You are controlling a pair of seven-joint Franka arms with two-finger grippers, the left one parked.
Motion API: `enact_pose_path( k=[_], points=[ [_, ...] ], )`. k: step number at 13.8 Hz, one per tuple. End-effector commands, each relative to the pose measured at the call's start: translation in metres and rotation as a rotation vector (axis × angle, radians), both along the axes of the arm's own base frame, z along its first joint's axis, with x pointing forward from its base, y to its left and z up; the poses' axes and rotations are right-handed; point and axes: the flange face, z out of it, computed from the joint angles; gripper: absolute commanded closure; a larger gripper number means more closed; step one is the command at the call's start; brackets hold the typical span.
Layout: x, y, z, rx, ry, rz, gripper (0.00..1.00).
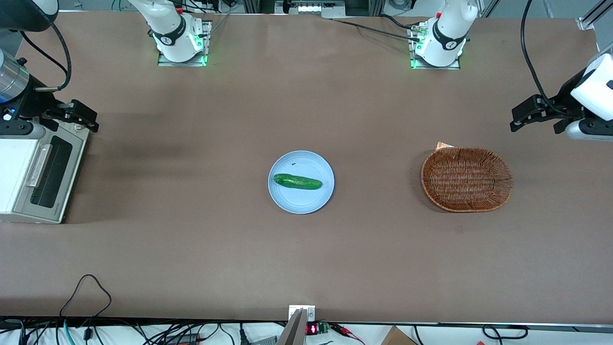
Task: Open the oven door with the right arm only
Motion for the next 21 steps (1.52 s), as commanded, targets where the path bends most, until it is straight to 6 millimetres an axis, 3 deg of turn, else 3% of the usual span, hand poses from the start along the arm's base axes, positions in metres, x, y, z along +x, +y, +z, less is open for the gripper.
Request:
enact_pose_path(
  k=[1,21],
  points=[
    [-0.003,0.0013,-0.0009,-0.014,0.0,0.013,0.01],
    [-0.0056,0.0047,-0.0014,-0.011,0.03,-0.012,0.02]
  ],
)
